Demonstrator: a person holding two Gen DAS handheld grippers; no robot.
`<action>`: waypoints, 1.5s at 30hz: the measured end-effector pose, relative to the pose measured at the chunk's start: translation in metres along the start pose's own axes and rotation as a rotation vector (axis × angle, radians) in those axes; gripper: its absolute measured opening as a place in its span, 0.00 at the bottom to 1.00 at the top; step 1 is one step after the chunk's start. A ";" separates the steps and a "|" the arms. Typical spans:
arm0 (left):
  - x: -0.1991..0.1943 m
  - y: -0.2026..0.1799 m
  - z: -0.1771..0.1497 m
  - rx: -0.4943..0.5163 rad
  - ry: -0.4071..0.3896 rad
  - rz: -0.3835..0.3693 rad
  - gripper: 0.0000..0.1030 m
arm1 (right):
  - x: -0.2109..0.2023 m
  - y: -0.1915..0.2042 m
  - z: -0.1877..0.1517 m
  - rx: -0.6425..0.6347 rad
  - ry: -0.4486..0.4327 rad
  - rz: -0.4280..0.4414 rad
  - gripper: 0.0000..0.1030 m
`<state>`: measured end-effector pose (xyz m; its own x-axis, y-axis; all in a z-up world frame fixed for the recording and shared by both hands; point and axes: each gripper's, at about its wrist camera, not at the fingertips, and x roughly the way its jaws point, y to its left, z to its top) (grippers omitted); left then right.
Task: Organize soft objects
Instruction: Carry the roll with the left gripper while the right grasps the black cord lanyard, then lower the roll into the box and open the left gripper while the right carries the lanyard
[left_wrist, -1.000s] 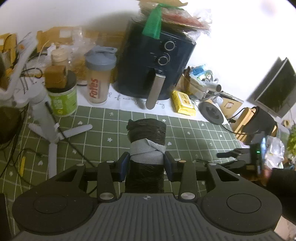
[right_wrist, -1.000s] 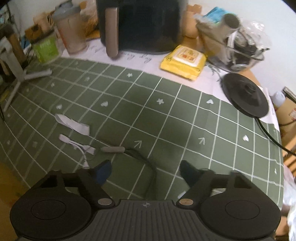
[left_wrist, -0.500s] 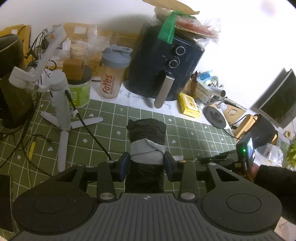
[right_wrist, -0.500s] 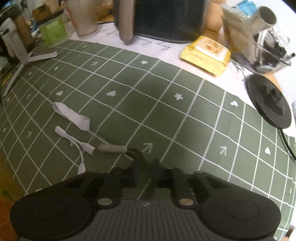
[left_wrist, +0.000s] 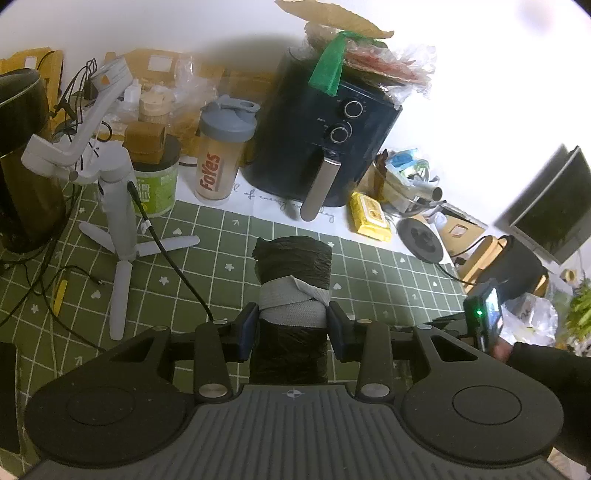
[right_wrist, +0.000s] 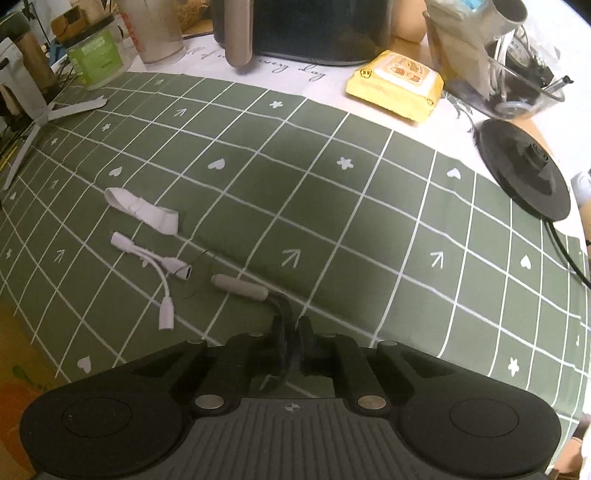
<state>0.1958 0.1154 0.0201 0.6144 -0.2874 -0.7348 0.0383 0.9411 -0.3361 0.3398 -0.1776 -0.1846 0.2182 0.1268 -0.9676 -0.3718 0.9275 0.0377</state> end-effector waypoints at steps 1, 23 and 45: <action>-0.001 -0.001 -0.001 -0.002 0.000 0.000 0.38 | 0.001 0.000 0.001 -0.004 0.000 -0.002 0.09; -0.016 -0.023 -0.020 0.015 0.006 -0.009 0.38 | -0.108 -0.011 -0.016 0.057 -0.228 0.004 0.03; -0.011 -0.065 -0.049 0.147 0.101 -0.020 0.38 | -0.249 0.026 -0.052 0.086 -0.432 0.130 0.03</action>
<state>0.1475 0.0485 0.0209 0.5306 -0.3154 -0.7867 0.1691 0.9489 -0.2663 0.2284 -0.2032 0.0440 0.5380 0.3623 -0.7611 -0.3490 0.9176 0.1901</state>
